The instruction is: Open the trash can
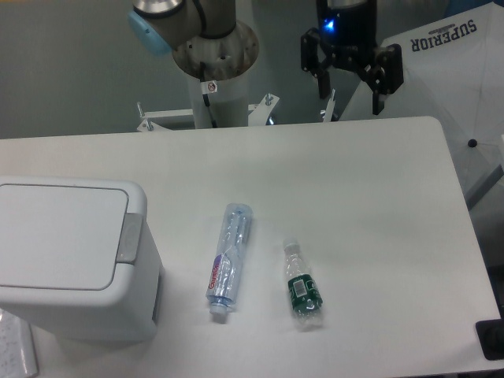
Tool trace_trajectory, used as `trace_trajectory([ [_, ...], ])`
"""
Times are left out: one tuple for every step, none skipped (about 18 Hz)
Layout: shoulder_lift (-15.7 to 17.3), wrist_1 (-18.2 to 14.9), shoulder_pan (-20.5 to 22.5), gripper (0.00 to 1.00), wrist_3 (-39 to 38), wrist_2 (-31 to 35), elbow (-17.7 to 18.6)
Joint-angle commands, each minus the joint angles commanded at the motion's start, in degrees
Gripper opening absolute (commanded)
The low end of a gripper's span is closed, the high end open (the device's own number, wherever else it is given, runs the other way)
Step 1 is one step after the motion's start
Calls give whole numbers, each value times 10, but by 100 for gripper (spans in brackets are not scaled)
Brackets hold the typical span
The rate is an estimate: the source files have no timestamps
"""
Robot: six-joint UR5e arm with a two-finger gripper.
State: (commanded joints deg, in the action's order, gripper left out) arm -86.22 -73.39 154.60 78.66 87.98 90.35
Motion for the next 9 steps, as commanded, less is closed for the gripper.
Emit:
trace_trajectory([
  [1,0,0,100,0,0,0],
  [0,0,0,100,0,-2,0],
  [-1,1,-1,100,-3,-3,-1],
  [-3,4,-2,100,-13,-4,-3],
  [-4,6,-2,100,-24,-4,-3],
  [-9,7,-3,100,-35,-4,-3],
  [-12,7,-7,100,-40,-4,-2],
  [-14,7,-8,100,-45,-4,0],
  [-13,7,-9,100,-52,-4,3],
])
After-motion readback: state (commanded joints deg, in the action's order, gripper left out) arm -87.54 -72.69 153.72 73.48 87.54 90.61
